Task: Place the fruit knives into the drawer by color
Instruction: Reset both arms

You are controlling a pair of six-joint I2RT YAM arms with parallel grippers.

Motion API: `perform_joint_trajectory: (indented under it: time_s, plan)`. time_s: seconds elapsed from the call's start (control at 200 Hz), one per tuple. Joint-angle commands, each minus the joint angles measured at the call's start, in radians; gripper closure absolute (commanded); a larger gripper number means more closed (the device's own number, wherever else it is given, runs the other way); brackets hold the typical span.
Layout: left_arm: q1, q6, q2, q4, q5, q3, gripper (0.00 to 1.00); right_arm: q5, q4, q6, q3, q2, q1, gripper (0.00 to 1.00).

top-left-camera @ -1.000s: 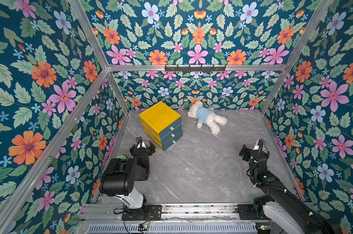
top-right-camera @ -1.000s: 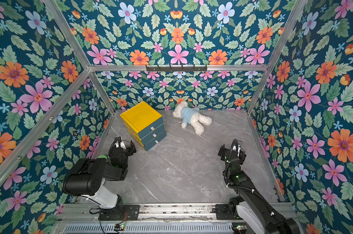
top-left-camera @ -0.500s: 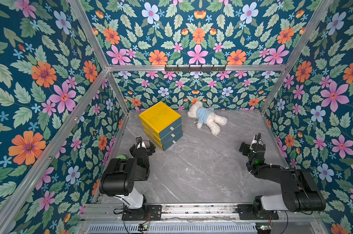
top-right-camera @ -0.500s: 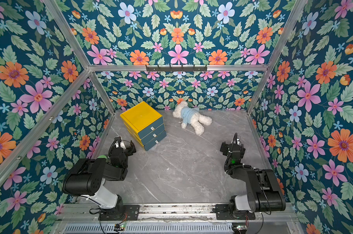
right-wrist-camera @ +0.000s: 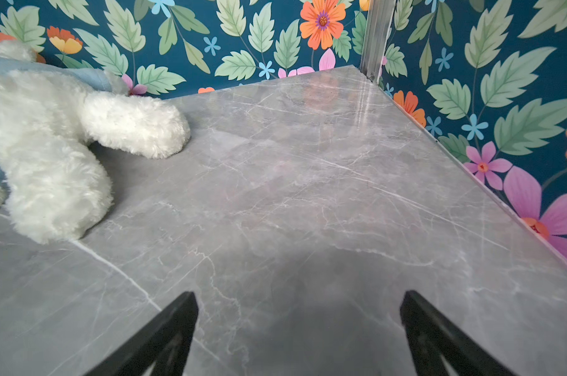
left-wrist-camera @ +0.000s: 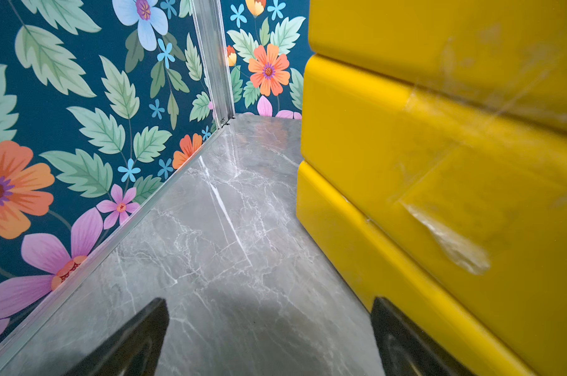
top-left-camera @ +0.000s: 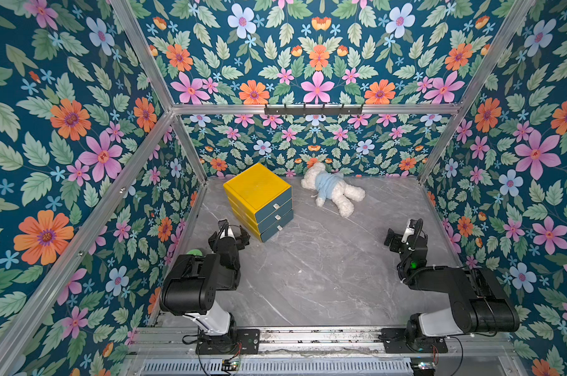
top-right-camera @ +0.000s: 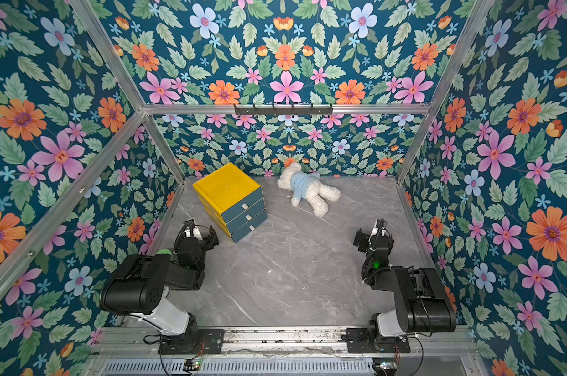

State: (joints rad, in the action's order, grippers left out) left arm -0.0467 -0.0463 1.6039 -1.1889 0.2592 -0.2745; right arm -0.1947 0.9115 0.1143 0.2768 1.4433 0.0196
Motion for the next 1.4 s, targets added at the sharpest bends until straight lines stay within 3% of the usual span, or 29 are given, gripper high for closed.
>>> perform_joint_trajectory:
  time_s: [0.0,1.395]
  plan:
    - [0.002,0.003,-0.001,-0.052,0.002,-0.002,0.01,-0.006,0.075,-0.002,-0.004,0.013,0.000,0.01]
    - [0.001,0.005,-0.001,-0.057,0.001,0.001,0.01,-0.003,0.052,-0.002,0.004,0.006,-0.001,0.01]
